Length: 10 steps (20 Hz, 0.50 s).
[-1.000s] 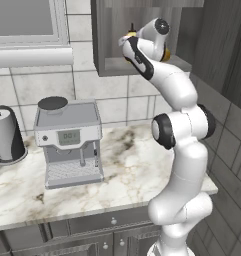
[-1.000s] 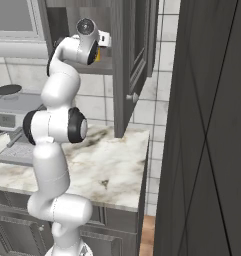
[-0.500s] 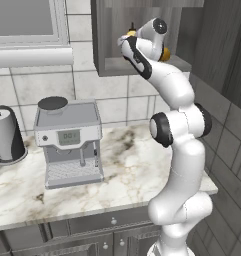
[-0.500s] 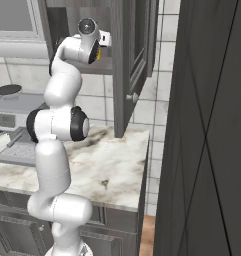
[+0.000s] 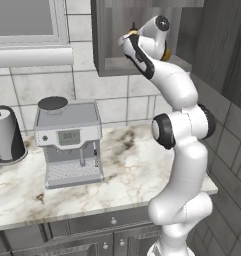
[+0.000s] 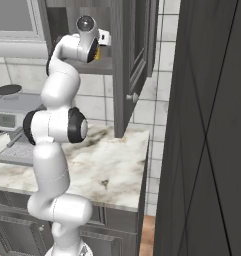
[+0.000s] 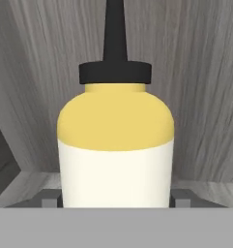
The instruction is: The dining table condiment station is running low on mustard. Refill the condiment station by opening the cabinet and taking the mustard from the cabinet and placing it on the dining table.
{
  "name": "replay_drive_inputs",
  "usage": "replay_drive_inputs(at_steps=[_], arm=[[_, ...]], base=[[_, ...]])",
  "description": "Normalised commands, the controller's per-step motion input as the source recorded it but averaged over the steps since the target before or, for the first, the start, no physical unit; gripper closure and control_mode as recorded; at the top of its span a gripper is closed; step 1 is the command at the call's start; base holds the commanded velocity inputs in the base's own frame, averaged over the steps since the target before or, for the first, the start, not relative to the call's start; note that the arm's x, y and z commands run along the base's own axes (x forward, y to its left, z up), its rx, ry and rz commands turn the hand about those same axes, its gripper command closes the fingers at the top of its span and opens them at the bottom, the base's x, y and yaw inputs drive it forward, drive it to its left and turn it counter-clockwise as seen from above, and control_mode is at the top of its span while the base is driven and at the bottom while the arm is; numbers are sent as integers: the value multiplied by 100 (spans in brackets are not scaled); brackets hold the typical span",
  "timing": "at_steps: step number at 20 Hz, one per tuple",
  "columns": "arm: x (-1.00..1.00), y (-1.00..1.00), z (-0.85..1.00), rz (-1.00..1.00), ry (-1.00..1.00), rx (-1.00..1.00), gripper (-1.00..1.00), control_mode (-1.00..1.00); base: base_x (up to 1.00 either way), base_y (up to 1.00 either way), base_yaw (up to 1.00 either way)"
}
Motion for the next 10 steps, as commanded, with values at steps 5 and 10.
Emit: replay_drive_inputs(at_steps=[5, 10], arm=[[-83, 0, 0, 0, -6, 0, 100, -100], [-100, 0, 0, 0, -8, -3, 100, -100]], base=[[0, 0, 0], [0, 0, 0]])
